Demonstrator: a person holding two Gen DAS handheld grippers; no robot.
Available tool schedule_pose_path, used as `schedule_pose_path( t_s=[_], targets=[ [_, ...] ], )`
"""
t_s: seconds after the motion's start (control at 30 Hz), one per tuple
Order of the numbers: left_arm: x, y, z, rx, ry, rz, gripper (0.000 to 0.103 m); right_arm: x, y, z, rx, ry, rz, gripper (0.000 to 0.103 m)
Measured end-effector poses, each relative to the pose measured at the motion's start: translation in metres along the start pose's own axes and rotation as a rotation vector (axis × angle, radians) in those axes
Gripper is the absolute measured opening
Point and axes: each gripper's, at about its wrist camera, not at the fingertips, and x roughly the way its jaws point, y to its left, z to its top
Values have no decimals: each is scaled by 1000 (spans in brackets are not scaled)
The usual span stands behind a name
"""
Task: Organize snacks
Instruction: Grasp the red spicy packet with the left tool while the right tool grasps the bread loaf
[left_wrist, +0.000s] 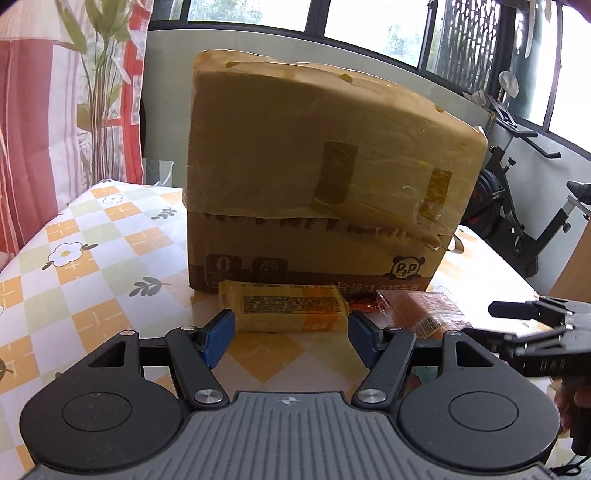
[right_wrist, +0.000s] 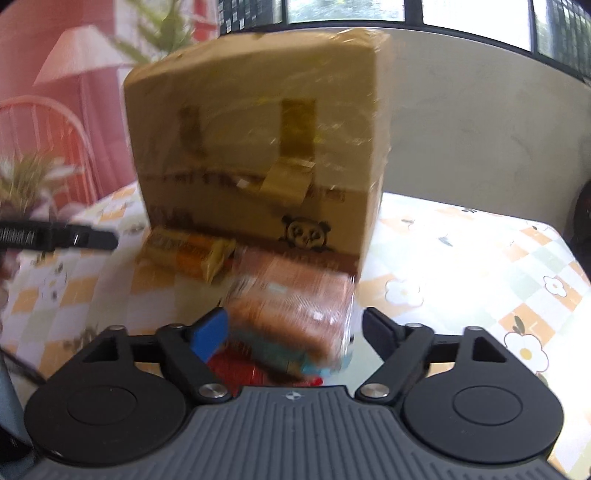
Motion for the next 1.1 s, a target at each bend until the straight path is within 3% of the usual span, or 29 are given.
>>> schedule_pose_path(
  t_s=[0.13,0.33,0.47,0.63,0.77,1.1],
  targets=[
    [2,1,-1,-1,6,6,70,13,-6,11,99,10,24,95],
    [2,3,-1,-5,10,14,70,50,-5,14,178,127,3,95],
    [5,7,-1,-9,22,22,70,45,0,8,155,92,21,79],
    [9,9,-2,-15,33,28,70,15,5,1,67,1,-1,78],
    [13,7,-4,-16,45,27,70,-8,-12,4,59,-84,-69,78],
    [20,-10,-7,16,78,-19,68,0,-43,-14,43,-77,-137,78]
  ],
)
